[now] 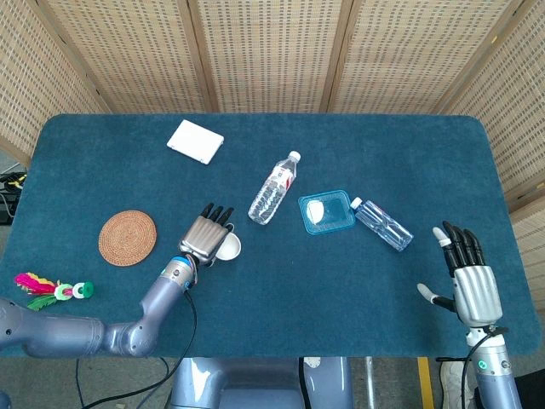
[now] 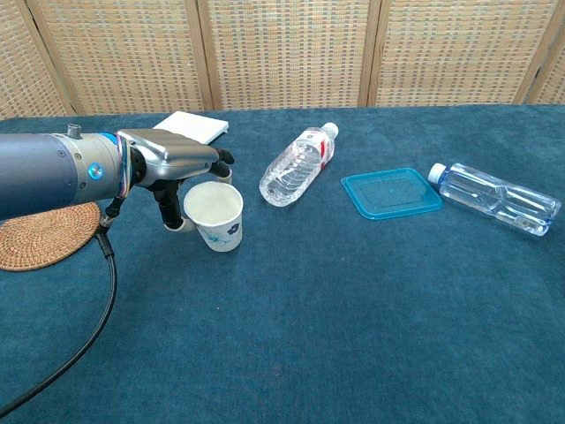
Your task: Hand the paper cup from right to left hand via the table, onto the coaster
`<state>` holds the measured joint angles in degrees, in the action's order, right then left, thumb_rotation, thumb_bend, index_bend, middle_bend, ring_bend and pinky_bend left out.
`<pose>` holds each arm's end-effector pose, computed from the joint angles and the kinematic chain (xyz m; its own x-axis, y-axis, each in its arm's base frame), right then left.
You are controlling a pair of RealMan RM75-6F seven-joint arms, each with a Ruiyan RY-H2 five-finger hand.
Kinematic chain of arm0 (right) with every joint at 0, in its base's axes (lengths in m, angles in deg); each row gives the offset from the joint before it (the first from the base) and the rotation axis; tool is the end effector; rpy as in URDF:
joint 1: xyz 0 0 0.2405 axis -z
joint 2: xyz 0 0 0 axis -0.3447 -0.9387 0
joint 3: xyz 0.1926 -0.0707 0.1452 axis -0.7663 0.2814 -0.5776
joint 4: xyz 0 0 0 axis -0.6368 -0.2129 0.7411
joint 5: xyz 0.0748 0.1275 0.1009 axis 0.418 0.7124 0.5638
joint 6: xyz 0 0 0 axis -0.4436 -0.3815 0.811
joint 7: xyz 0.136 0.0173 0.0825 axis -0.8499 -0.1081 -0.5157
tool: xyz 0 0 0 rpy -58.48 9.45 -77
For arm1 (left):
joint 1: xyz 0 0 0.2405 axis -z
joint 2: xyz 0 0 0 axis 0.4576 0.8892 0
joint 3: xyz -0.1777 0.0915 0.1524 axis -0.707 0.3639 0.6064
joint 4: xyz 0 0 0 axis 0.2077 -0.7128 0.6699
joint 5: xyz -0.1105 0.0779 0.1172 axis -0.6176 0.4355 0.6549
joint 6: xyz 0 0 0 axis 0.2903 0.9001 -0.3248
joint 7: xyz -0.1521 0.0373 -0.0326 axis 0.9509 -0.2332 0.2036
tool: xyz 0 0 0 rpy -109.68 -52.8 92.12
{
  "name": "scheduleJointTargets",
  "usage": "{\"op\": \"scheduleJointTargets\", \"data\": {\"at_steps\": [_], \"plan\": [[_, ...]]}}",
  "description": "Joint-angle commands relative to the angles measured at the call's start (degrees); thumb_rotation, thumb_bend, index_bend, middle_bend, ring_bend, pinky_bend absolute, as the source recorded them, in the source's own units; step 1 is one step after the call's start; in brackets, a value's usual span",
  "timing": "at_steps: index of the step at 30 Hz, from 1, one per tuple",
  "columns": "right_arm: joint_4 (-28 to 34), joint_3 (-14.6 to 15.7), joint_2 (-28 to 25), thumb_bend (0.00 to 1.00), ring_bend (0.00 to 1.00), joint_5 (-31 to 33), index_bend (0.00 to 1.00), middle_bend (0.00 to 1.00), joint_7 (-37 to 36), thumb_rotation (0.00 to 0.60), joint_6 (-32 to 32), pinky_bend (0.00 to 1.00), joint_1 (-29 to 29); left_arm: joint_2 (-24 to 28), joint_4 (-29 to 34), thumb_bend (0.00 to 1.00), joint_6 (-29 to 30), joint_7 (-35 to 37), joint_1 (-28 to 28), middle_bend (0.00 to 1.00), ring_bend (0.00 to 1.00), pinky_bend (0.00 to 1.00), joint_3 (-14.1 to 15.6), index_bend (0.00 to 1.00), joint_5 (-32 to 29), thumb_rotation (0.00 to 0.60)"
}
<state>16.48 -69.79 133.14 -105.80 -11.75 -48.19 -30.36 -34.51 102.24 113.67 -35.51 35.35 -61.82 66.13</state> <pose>-0.2705 -0.2245 0.1419 0.2757 0.1629 0.9473 -0.9376 -0.1718 0.3024 -0.0878 0.3575 -0.0109 0.7479 0.3058 0.5892 0.6594 -0.4446 -0.6062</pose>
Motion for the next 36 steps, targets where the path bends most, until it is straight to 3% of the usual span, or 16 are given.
{"op": "scheduleJointTargets", "data": {"at_steps": [1, 9, 15, 22, 36], "plan": [[0.1, 0.0, 0.0, 0.08, 0.00, -0.1, 0.00, 0.00, 0.0, 0.600, 0.0, 0.00, 0.1, 0.7, 0.4, 0.35, 0.2, 0.6, -0.3, 0.00, 0.00, 0.00, 0.2, 0.29, 0.6, 0.600], [0.3, -0.3, -0.2, 0.08, 0.00, -0.5, 0.00, 0.00, 0.0, 0.600, -0.2, 0.00, 0.3, 5.0, 3.0, 0.35, 1.3, 4.9, -2.6, 0.00, 0.00, 0.00, 0.2, 0.29, 3.6, 0.600], [0.5, -0.2, -0.1, 0.08, 0.00, -1.1, 0.00, 0.00, 0.9, 0.600, 0.0, 0.00, 0.2, 12.0, 4.4, 0.35, 2.1, 10.8, -7.8, 0.00, 0.00, 0.00, 3.3, 0.29, 8.8, 0.600], [1.5, 0.1, 0.1, 0.08, 0.00, -2.4, 0.00, 0.00, 2.5, 0.600, -0.5, 0.00, 0.3, 17.4, -0.5, 0.35, 0.2, 19.1, -14.3, 0.00, 0.00, 0.00, 7.0, 0.29, 13.3, 0.600], [1.8, 0.0, 0.3, 0.08, 0.00, -2.4, 0.00, 0.00, 3.6, 0.600, 0.0, 0.00, 0.4, 18.1, -8.9, 0.35, -4.9, 28.3, -19.8, 0.00, 0.00, 0.00, 7.3, 0.29, 17.3, 0.600]]}}
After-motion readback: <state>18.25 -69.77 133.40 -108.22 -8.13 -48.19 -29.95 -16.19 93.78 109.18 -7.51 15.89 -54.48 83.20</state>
